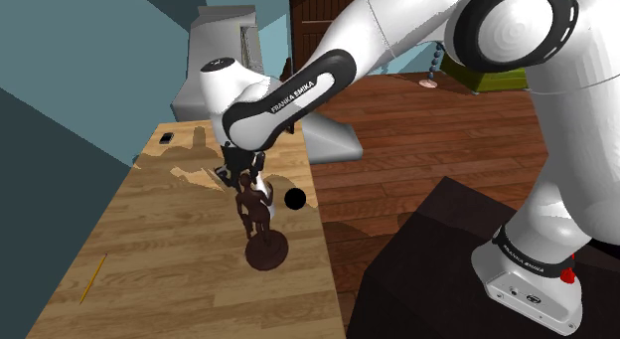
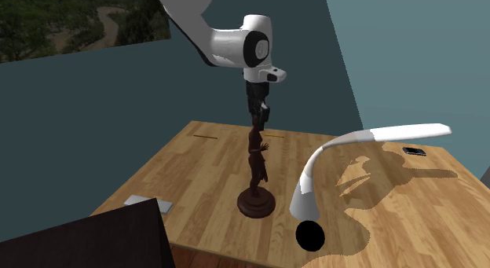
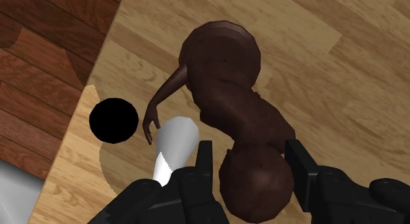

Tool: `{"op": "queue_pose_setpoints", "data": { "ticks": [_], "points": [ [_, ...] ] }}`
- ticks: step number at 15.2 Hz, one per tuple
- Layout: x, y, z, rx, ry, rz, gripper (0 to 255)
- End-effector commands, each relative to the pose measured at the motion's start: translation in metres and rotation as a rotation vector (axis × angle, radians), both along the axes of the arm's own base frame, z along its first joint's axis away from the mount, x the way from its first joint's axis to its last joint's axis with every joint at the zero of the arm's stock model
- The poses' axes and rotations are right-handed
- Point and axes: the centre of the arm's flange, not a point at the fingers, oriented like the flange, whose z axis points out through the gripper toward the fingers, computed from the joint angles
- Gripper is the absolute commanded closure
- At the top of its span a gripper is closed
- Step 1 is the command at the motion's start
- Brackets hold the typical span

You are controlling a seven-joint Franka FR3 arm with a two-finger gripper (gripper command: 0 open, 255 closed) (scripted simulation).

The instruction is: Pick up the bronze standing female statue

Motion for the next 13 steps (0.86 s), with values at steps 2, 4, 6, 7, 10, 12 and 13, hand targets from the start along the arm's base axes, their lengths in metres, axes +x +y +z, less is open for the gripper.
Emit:
{"op": "queue_pose_setpoints", "data": {
  "ticks": [2, 4, 6, 7, 10, 12, 13],
  "points": [
    [0.000, 0.000, 0.017, 0.001, -0.003, 0.000, 255],
    [0.000, 0.000, 0.027, 0.001, -0.003, 0.000, 255],
    [0.000, 0.000, 0.038, 0.001, -0.003, 0.000, 255],
    [0.000, 0.000, 0.043, 0.001, -0.003, 0.000, 255],
    [0.000, 0.000, 0.059, 0.001, -0.003, 0.000, 255],
    [0.000, 0.000, 0.065, 0.001, -0.003, 0.000, 255],
    [0.000, 0.000, 0.065, 0.001, -0.003, 0.000, 255]
  ]
}}
